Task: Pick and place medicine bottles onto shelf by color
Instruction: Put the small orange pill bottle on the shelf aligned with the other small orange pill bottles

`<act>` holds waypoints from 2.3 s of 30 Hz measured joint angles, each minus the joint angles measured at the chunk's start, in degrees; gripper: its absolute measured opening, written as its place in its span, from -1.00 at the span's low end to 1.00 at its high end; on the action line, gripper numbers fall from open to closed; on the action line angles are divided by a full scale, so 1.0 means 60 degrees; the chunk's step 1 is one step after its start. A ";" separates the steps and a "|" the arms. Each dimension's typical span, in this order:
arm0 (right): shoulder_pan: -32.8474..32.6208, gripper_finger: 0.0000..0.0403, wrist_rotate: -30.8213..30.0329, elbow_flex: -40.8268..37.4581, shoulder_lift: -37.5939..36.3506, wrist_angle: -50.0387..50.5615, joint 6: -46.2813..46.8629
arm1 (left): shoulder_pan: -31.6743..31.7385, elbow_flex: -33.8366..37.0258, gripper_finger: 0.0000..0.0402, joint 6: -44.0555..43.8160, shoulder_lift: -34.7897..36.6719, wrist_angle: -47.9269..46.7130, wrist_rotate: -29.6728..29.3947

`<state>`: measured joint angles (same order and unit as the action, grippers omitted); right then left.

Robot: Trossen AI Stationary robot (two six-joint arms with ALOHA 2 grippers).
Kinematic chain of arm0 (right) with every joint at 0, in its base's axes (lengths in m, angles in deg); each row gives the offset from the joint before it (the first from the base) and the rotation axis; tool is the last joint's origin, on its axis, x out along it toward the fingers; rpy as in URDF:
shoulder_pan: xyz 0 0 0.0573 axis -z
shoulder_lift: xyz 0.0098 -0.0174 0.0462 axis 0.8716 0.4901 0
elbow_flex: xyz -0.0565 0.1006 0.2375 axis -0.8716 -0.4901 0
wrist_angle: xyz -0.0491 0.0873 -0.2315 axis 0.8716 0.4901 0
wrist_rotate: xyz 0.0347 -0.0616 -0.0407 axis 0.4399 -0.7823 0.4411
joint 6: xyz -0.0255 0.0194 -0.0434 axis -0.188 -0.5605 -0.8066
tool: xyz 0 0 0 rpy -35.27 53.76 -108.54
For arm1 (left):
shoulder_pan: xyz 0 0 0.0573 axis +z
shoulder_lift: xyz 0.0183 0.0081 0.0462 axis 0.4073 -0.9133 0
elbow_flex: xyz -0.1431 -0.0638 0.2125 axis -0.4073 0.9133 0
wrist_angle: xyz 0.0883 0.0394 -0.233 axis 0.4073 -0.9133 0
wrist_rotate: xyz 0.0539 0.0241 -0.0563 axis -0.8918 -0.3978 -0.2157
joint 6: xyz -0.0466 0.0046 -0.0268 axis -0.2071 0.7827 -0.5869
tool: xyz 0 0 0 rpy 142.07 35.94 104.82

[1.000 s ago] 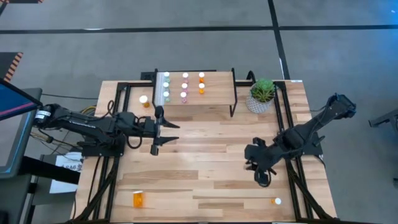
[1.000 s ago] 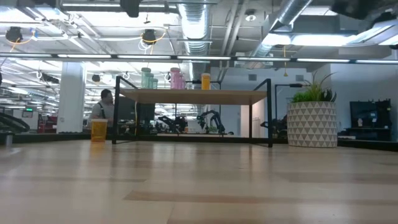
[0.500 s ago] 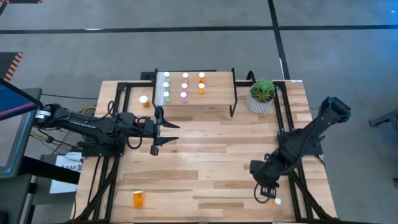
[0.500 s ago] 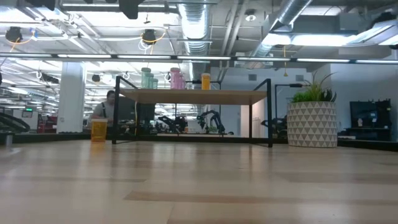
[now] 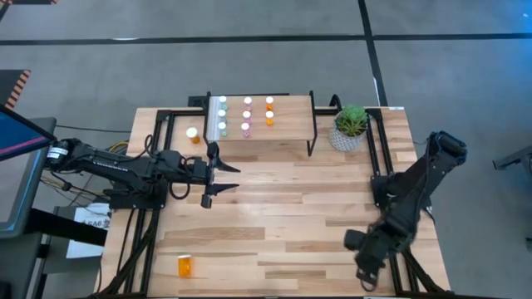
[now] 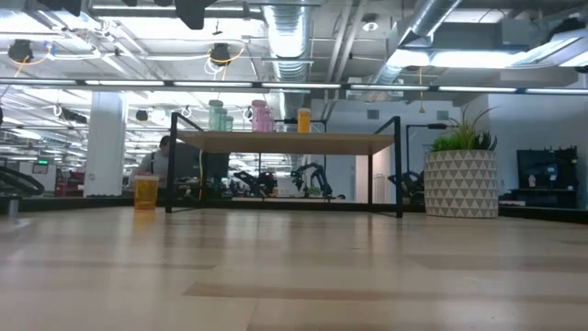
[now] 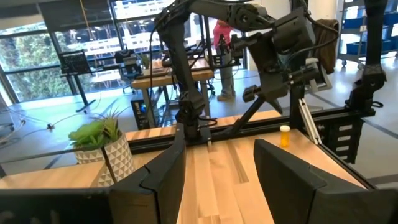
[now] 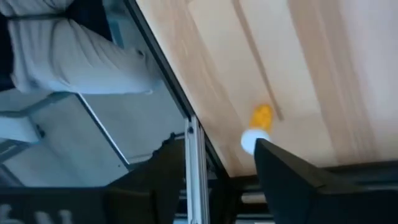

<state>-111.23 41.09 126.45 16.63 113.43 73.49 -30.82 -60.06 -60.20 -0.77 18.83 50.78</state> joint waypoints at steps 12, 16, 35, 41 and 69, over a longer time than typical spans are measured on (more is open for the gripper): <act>-0.1601 0.30 -0.1100 0.0000 0.0057 0.0070 0.1847 | 0.0000 -0.0004 -0.11 0.0096 0.0000 -0.0137 0.0057; -0.1695 0.29 -0.1915 0.0000 0.0267 0.0052 0.1847 | 0.0000 -0.0004 -0.11 0.0096 0.0000 -0.0137 0.0057; -0.2584 0.29 -0.1982 -0.0004 0.1755 -0.0182 0.2417 | 0.0000 -0.0004 -0.11 0.0100 0.0000 -0.0203 0.0027; -0.2621 0.29 -0.2060 -0.0004 0.1755 0.0211 0.2501 | 0.0000 -0.0004 -0.11 0.0093 0.0000 -0.0203 -0.0001; -0.2482 0.29 -0.2531 -0.0004 0.2375 0.0351 0.2359 | 0.0004 -0.0004 -0.11 0.0085 0.0000 -0.0207 -0.0016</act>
<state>-126.12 25.91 126.43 30.88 115.54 87.65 -30.80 -60.08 -59.69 -0.77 17.59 50.68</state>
